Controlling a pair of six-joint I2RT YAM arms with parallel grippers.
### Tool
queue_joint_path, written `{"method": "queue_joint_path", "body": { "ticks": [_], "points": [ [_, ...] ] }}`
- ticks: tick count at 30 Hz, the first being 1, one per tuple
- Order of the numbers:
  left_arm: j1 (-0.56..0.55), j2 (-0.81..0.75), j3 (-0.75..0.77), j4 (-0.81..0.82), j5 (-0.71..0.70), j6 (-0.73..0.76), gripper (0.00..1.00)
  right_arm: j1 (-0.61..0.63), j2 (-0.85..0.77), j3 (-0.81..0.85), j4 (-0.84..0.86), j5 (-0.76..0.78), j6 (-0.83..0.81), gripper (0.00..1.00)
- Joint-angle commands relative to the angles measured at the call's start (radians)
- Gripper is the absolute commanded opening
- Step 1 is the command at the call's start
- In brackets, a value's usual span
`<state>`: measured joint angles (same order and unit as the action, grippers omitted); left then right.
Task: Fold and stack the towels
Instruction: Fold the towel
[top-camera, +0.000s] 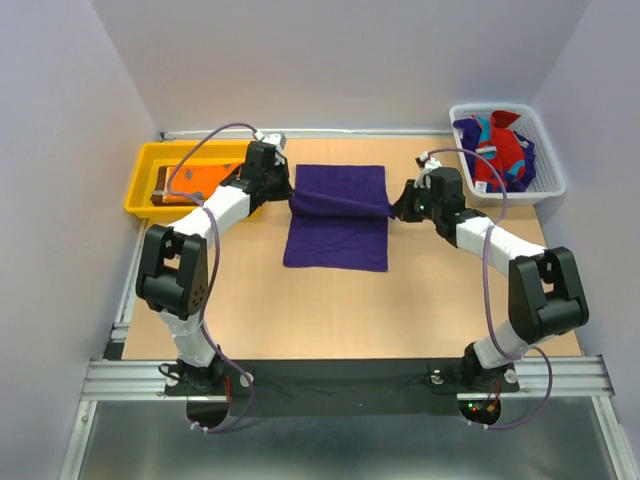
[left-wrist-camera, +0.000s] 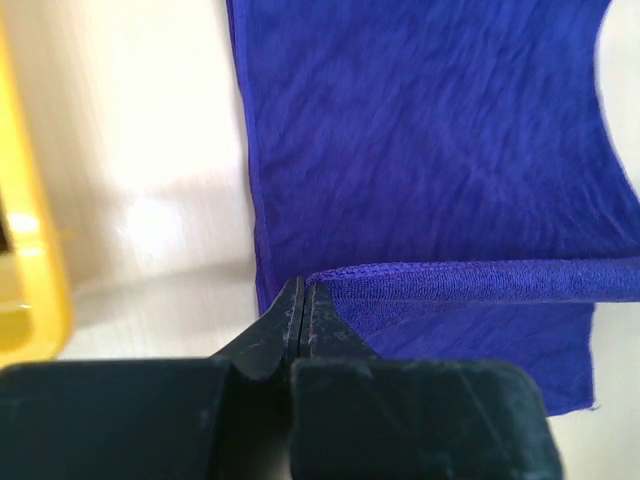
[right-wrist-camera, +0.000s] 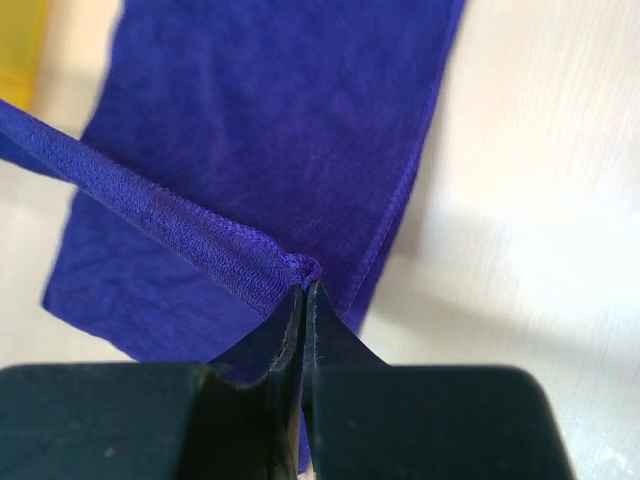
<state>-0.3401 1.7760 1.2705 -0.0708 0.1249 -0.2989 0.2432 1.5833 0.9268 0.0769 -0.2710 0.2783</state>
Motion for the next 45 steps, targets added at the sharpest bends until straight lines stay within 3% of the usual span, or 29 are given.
{"method": "queue_joint_path", "body": {
  "ticks": [1, 12, 26, 29, 31, 33, 35, 36, 37, 40, 45],
  "points": [
    [0.003, -0.09, 0.092, -0.06, -0.071, 0.052, 0.0, -0.001, -0.059, 0.055, -0.009, -0.019, 0.018, 0.0],
    [0.003, -0.053, -0.02, -0.035, -0.068, 0.058, 0.0, 0.001, -0.057, -0.106, -0.011, -0.046, 0.082, 0.01],
    [-0.062, -0.018, -0.132, -0.034, -0.062, 0.018, 0.01, 0.002, 0.015, -0.149, -0.012, -0.054, 0.088, 0.01],
    [-0.063, -0.016, -0.146, -0.044, -0.1, 0.003, 0.08, 0.001, 0.011, -0.155, -0.012, -0.082, 0.088, 0.04],
    [-0.063, -0.026, -0.149, -0.06, -0.117, -0.008, 0.2, 0.001, -0.003, -0.16, -0.015, -0.108, 0.088, 0.09],
    [-0.065, -0.046, -0.163, -0.063, -0.117, -0.016, 0.3, 0.001, -0.02, -0.167, -0.028, -0.123, 0.091, 0.2],
    [-0.074, -0.099, -0.189, -0.063, -0.104, -0.028, 0.45, 0.002, -0.054, -0.178, -0.043, -0.148, 0.096, 0.31],
    [-0.082, -0.124, -0.2, -0.063, -0.096, -0.028, 0.63, -0.001, -0.066, -0.18, -0.067, -0.158, 0.094, 0.33],
    [-0.088, -0.175, -0.212, -0.066, -0.091, -0.028, 0.69, 0.001, -0.08, -0.18, -0.074, -0.18, 0.093, 0.34],
    [-0.125, -0.304, -0.284, -0.064, -0.084, -0.035, 0.8, 0.004, -0.137, -0.18, -0.163, -0.236, 0.062, 0.39],
    [-0.129, -0.446, -0.402, -0.04, -0.088, -0.08, 0.81, 0.016, -0.187, -0.152, -0.221, -0.26, -0.011, 0.45]
  ]
}}
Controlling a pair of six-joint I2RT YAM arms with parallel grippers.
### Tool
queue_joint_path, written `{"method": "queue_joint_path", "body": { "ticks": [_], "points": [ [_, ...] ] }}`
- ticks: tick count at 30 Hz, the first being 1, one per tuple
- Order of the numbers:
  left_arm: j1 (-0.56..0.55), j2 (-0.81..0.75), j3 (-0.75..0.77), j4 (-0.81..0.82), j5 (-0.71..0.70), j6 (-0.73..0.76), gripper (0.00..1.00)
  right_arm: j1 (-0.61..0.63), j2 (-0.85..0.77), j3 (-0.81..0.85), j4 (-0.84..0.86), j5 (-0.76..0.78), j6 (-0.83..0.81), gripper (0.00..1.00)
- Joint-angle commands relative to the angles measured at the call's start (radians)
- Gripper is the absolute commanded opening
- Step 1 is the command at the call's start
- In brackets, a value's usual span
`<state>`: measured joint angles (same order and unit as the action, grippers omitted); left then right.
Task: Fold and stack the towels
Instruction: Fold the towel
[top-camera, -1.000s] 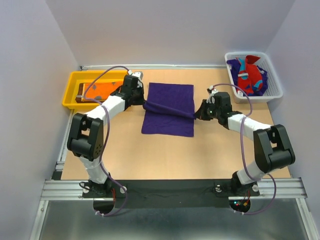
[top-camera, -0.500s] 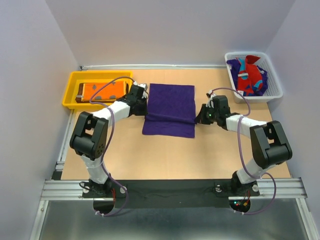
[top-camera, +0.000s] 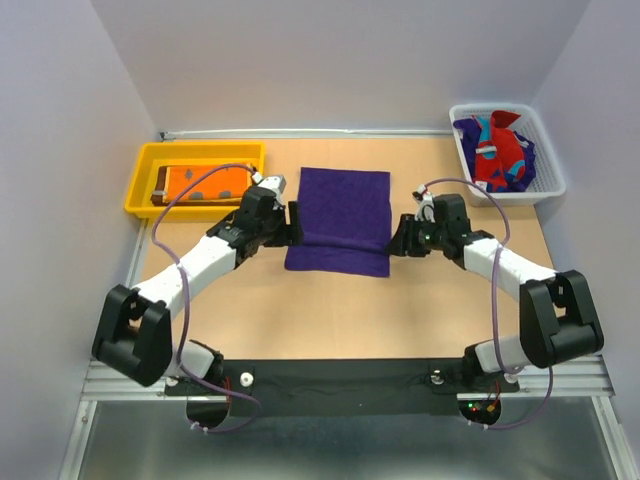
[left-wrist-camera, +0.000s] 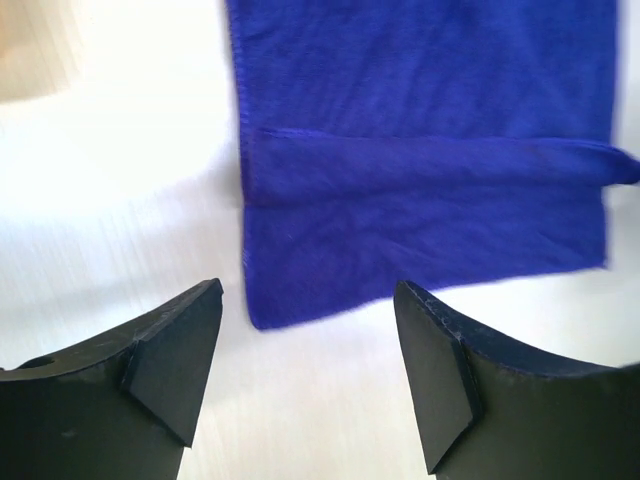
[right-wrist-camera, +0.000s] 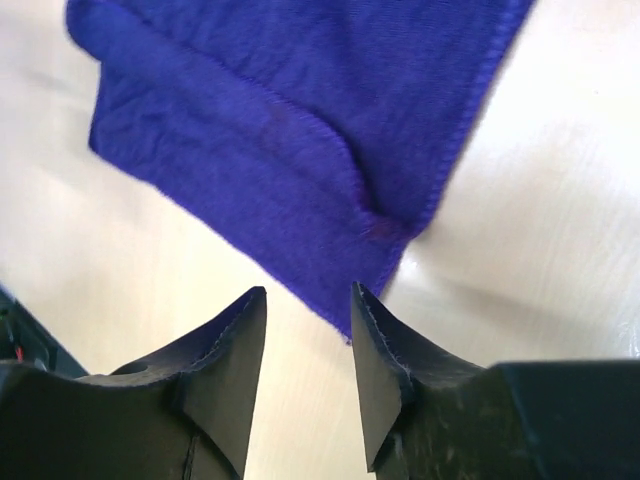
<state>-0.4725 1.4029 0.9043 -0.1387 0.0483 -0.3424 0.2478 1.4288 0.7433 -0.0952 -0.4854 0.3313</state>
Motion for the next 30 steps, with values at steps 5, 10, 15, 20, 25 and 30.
{"method": "queue_joint_path", "body": {
  "ticks": [5, 10, 15, 20, 25, 30],
  "points": [
    [0.005, -0.13, 0.002, -0.021, -0.039, -0.043, 0.81, 0.018, 0.059, 0.132, -0.052, 0.001, -0.136, 0.59],
    [0.043, -0.166, 0.001, -0.035, -0.102, -0.015, 0.9, 0.034, 0.191, 0.24, -0.051, 0.031, -0.207, 0.64],
    [0.063, -0.196, -0.064, -0.027, -0.116, 0.002, 0.93, 0.057, 0.271, 0.263, -0.052, -0.01, -0.259, 0.63],
    [0.063, -0.209, -0.122, -0.007, -0.114, -0.021, 0.91, 0.113, 0.222, 0.194, -0.063, -0.024, -0.272, 0.54],
    [0.063, -0.199, -0.134, -0.007, -0.094, -0.052, 0.89, 0.136, 0.15, 0.084, -0.092, -0.042, -0.236, 0.45],
    [0.063, -0.171, -0.116, 0.005, -0.065, -0.078, 0.86, 0.136, 0.124, 0.051, -0.159, -0.068, -0.161, 0.44]
  ]
}}
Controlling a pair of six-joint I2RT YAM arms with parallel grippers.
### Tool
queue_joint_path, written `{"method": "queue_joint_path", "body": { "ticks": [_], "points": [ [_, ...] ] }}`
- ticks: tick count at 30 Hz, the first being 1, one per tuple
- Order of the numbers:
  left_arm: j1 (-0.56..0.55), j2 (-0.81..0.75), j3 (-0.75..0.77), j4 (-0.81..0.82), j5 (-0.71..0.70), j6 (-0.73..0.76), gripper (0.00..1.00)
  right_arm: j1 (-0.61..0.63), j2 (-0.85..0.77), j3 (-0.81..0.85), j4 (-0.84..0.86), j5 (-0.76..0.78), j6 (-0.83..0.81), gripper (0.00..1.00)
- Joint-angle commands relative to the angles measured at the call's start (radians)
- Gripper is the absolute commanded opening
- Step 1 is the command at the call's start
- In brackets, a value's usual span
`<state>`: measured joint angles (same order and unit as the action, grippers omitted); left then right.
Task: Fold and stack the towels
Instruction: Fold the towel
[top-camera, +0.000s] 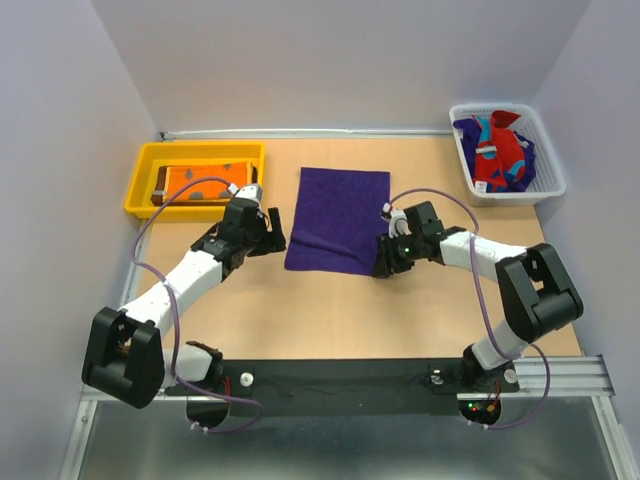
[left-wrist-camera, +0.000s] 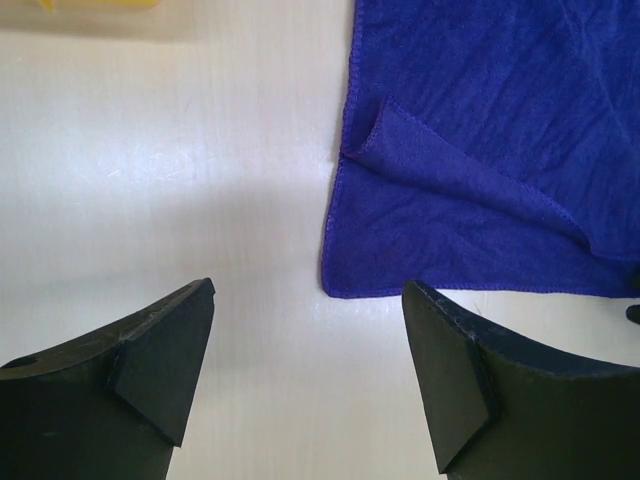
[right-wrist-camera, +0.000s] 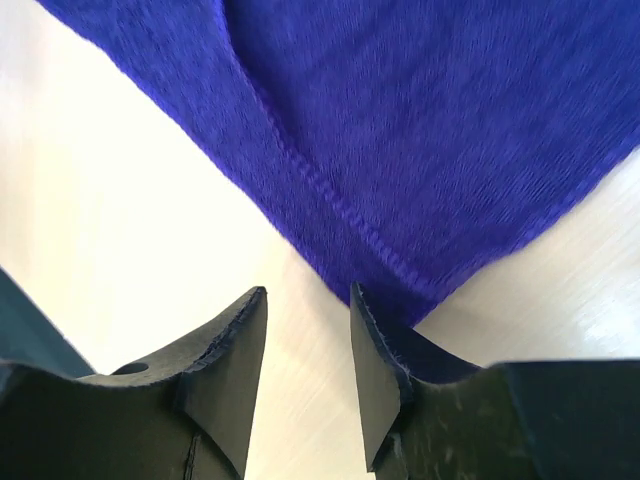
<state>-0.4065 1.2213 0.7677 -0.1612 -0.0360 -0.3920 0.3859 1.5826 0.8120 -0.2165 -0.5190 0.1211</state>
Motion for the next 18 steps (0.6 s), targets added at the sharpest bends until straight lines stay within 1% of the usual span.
{"method": "queue_joint_path", "body": {
  "ticks": [1, 3, 6, 9, 11, 12, 13, 14, 18],
  "points": [
    [-0.003, 0.023, 0.027, 0.028, 0.022, -0.04, 0.86, -0.002, -0.038, -0.023, -0.038, -0.039, 0.06, 0.44],
    [-0.003, 0.036, 0.045, 0.029, 0.031, -0.05, 0.85, -0.001, -0.052, -0.022, -0.04, -0.045, 0.061, 0.46],
    [-0.003, 0.075, 0.077, 0.035, 0.031, -0.074, 0.84, -0.002, -0.073, -0.007, -0.04, 0.003, 0.055, 0.47],
    [-0.005, 0.13, 0.135, 0.042, 0.03, -0.099, 0.79, -0.001, -0.101, 0.024, -0.034, 0.066, 0.055, 0.47],
    [-0.006, 0.193, 0.195, 0.052, 0.024, -0.108, 0.78, -0.002, -0.107, 0.044, -0.027, 0.134, 0.061, 0.47],
    [-0.011, 0.216, 0.22, 0.055, 0.016, -0.111, 0.75, -0.002, -0.11, 0.064, -0.02, 0.155, 0.061, 0.47],
    [-0.018, 0.271, 0.267, 0.064, 0.01, -0.108, 0.74, -0.002, -0.107, 0.073, -0.018, 0.192, 0.061, 0.47],
    [-0.023, 0.302, 0.268, 0.066, 0.002, -0.099, 0.73, -0.001, -0.105, 0.082, -0.018, 0.201, 0.061, 0.47],
    [-0.049, 0.461, 0.43, 0.058, 0.004, -0.038, 0.71, -0.001, -0.093, 0.099, -0.001, 0.206, 0.072, 0.47]
  ]
}}
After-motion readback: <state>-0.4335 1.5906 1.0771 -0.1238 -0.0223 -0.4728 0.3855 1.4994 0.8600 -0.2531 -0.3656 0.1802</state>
